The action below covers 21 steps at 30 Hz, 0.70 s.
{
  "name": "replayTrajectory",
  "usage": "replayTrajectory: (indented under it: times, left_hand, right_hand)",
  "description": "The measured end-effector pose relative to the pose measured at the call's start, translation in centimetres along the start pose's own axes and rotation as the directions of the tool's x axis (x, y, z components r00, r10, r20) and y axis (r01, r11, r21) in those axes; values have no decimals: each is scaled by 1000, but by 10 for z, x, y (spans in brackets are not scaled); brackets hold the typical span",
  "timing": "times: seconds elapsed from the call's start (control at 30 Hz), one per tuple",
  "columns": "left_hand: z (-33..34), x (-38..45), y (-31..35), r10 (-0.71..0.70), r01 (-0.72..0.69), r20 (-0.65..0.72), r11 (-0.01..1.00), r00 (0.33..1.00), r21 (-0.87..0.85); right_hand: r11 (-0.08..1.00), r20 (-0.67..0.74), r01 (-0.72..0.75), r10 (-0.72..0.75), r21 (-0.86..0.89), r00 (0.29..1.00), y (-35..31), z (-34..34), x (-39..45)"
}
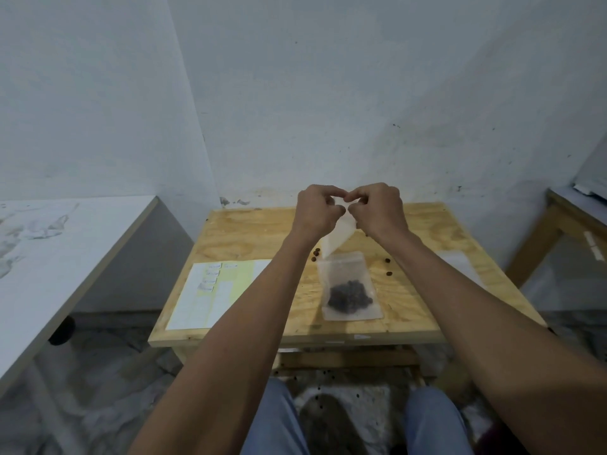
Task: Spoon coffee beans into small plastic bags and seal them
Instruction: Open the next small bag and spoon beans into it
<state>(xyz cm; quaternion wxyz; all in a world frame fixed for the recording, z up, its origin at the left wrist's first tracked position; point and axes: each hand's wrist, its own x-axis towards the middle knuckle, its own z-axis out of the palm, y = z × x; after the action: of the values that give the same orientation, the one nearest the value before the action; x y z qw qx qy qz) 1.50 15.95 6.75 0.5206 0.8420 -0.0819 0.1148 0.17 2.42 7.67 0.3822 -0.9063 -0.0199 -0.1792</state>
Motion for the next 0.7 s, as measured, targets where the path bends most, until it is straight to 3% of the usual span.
replayTrajectory:
  times: [0.23,0.43,0.5,0.57,0.7]
  left_hand:
    - [-10,2,14,101,-101,4,986,995,130]
    - [-12,-2,10,174,-155,-84,968,981,198]
    - [-12,-8,5,213,-196,-111,969,971,150]
    - [-15,-14,0,262,-258,-56,963,963,76]
    - [-16,-16,-6,368,-373,62,912,928,172]
  right_hand:
    - [999,-142,37,-41,-35,989,-8,-3,5]
    - [999,-165,18,-12,39,986,-9,-6,6]
    - [995,-144,23,-9,96,989,-6,-9,5]
    - [981,-124,5,19,193,992,-4,-15,5]
    - [931,-23,-37,48,362,999,-8,-23,5]
